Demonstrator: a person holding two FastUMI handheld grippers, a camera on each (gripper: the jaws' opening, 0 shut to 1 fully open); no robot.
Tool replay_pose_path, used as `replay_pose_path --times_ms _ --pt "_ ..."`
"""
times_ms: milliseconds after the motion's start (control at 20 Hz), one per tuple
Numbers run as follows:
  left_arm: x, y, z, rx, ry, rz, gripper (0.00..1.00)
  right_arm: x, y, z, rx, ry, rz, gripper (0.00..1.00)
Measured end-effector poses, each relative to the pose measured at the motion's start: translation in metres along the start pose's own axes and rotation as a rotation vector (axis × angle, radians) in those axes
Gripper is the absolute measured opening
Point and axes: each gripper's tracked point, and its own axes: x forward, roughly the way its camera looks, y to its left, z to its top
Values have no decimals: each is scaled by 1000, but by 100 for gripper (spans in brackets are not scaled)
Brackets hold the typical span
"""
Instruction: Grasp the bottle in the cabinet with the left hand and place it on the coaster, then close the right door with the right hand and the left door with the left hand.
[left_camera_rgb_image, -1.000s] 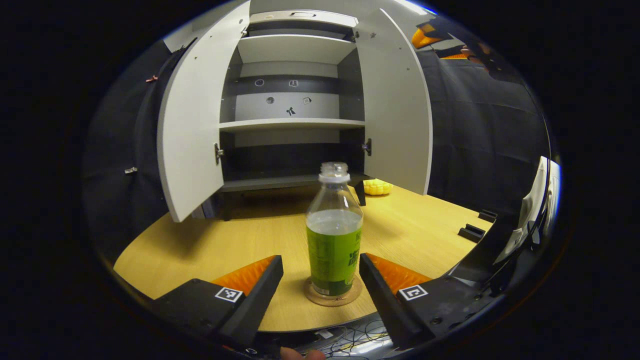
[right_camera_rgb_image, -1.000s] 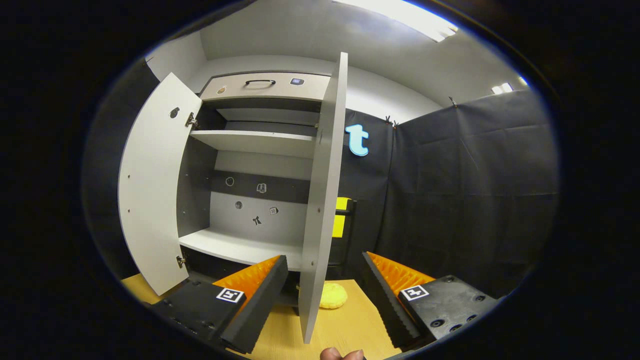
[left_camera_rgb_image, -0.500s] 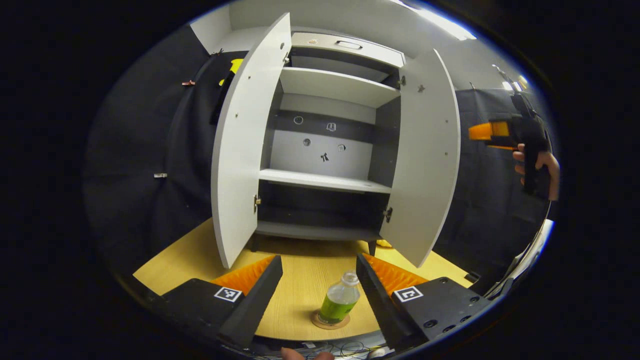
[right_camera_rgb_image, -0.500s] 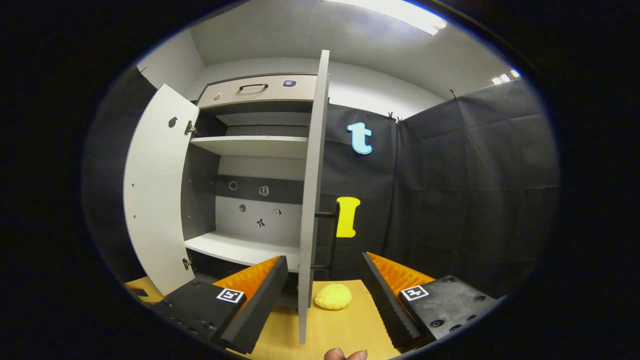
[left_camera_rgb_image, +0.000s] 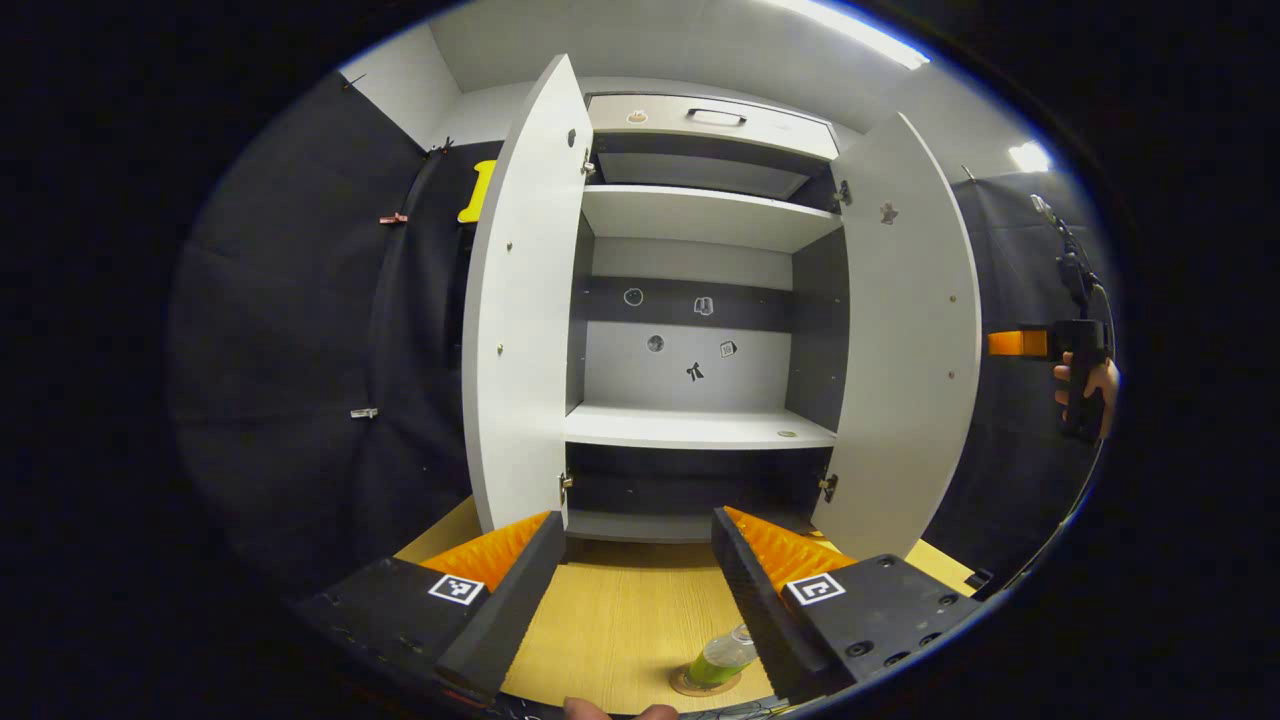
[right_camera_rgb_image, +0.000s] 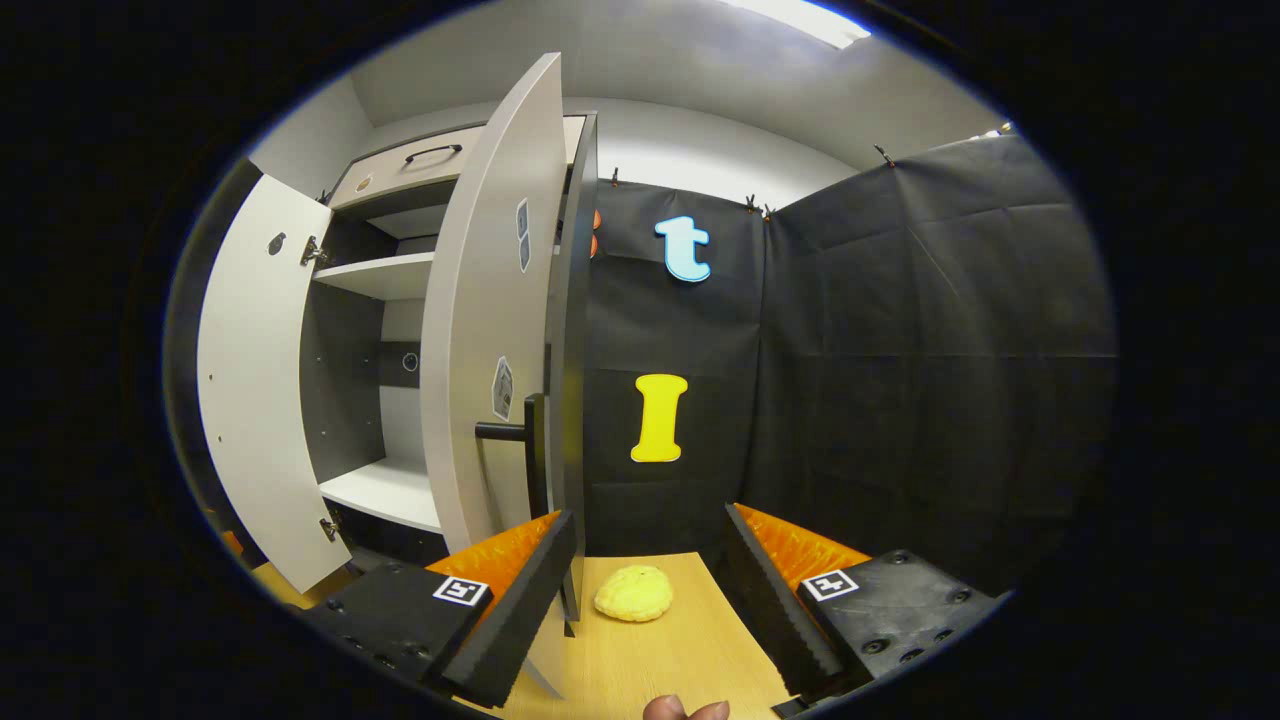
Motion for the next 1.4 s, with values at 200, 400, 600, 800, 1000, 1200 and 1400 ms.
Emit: replay_pose_path --times_ms 200,400,600,800,1000,1200,1400 --pt "0 16 4 -25 7 35 94 8 8 -3 28 9 34 95" --pt "-1 27 5 4 15 39 94 5 17 -6 67 22 64 95" --pt "-2 32 6 26 5 16 94 3 34 -6 68 14 62 95" --pt "-2 37 4 40 7 7 94 -2 68 -6 62 16 110 96" --pt "-2 43 8 41 -9 -6 94 -1 108 -7 67 22 163 96" --pt "-2 50 8 20 -23 -9 94 9 148 -10 83 34 202 96" --pt "-3 59 9 32 -35 0 94 24 185 -12 79 40 238 96"
